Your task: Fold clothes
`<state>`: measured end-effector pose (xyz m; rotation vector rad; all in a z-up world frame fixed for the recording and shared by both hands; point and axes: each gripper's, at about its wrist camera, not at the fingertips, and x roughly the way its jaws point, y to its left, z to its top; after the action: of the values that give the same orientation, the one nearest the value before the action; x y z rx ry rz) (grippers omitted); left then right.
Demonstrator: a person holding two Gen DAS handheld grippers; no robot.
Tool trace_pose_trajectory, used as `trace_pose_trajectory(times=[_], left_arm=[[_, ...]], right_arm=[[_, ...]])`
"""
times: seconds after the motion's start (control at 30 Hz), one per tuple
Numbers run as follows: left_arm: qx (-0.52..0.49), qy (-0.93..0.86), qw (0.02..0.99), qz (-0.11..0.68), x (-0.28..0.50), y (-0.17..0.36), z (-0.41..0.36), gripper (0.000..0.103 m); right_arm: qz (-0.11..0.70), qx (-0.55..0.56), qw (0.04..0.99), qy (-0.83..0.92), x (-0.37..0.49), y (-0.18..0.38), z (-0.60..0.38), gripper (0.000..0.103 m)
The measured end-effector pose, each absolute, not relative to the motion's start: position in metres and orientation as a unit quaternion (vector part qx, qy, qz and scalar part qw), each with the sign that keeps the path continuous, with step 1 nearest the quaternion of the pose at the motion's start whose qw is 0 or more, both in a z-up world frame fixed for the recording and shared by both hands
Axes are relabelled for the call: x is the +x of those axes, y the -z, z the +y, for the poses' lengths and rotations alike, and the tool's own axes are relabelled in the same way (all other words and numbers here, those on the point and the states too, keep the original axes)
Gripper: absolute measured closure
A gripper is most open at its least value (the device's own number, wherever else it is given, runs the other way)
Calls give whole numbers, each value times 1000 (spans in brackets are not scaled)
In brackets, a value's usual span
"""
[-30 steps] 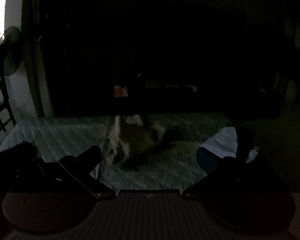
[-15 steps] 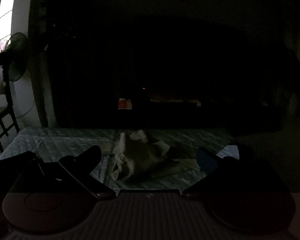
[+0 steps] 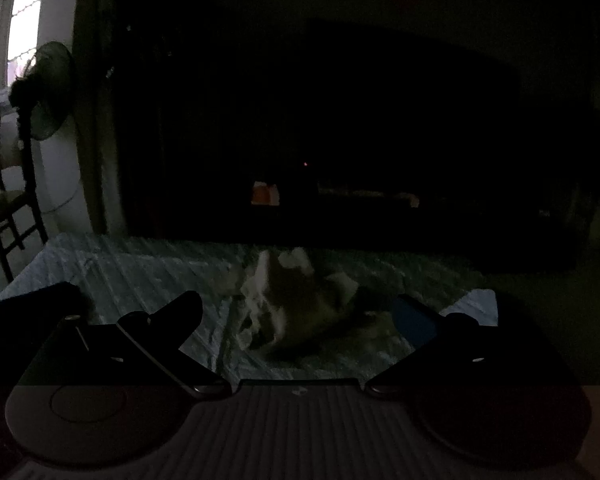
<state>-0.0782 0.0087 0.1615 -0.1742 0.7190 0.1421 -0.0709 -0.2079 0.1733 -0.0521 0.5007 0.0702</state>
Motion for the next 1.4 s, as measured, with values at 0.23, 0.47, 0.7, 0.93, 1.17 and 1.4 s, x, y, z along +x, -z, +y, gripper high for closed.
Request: trace_pose_trajectory(times=[0.23, 0.47, 0.7, 0.93, 1.17, 1.4], left_arm=[[-84, -71, 923, 370, -61, -135, 20, 1], [-82, -70, 919, 379, -29, -104, 43, 1], [-92, -118, 912, 381, 30, -72, 82, 1], [-165, -159, 896, 382, 67, -51, 118, 2], [-152, -169, 892, 391, 83, -41, 124, 1], [-204, -183, 880, 387, 71, -41, 147, 1]], right_arm=[[266, -33, 963, -35, -55, -154, -214, 1], [285, -33, 957, -41, -18, -124, -212, 2], [305, -51, 950, -52, 53, -81, -198, 4], [336, -118, 930, -84, 138, -24, -153, 8], [420, -139, 894, -69, 194, 49, -129, 64], [377, -51, 923, -61, 168, 12, -171, 93]])
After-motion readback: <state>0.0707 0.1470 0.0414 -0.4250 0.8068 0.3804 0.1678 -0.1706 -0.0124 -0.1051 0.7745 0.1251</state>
